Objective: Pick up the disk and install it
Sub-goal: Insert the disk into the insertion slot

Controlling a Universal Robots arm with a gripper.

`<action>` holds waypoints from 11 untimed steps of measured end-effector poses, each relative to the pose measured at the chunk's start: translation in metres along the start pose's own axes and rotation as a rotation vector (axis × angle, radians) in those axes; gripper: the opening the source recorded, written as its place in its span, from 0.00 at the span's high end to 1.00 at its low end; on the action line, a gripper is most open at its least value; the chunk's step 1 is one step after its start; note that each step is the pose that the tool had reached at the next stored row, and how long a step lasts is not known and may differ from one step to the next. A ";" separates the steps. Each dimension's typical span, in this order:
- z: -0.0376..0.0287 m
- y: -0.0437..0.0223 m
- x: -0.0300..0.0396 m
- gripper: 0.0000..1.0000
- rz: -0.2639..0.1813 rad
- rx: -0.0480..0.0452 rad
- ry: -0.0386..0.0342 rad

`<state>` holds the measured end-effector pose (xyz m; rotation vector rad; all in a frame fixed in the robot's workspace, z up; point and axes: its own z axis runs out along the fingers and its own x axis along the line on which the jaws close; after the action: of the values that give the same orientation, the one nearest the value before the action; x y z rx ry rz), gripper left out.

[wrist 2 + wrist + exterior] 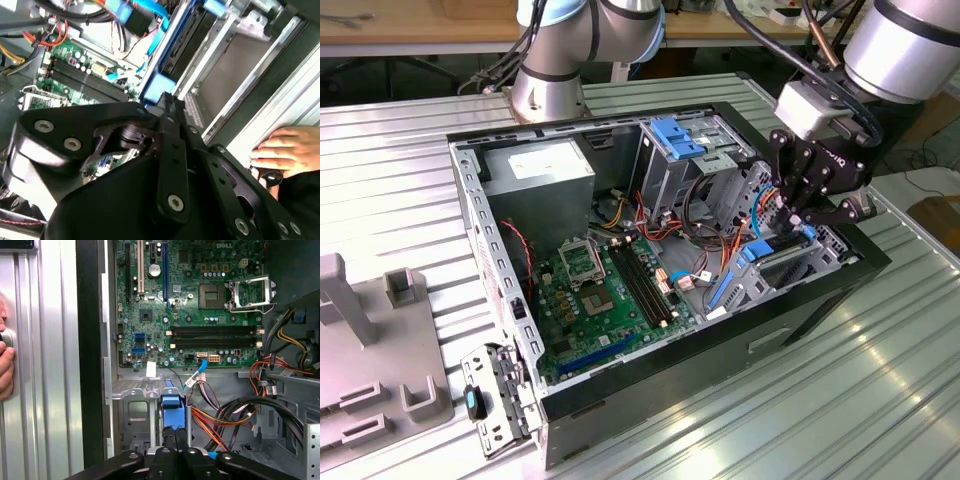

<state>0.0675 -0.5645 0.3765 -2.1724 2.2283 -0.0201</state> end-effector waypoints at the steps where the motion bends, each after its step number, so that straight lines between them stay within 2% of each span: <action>1: 0.0010 -0.0063 -0.0004 0.89 0.000 -0.0001 0.0003; 2: 0.0020 -0.0106 -0.0008 0.89 0.000 0.0000 0.0004; 3: 0.0046 -0.0200 -0.0015 0.89 0.000 0.0000 0.0009; 4: 0.0066 -0.0267 -0.0025 0.89 0.000 0.0000 0.0020; 5: 0.0078 -0.0301 -0.0025 0.89 0.000 0.0000 0.0020; 7: 0.0090 -0.0333 -0.0026 0.89 0.000 0.0000 0.0022; 11: 0.0092 -0.0336 -0.0026 0.89 0.000 0.0000 0.0020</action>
<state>0.1014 -0.5627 0.3684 -2.1735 2.2292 -0.0222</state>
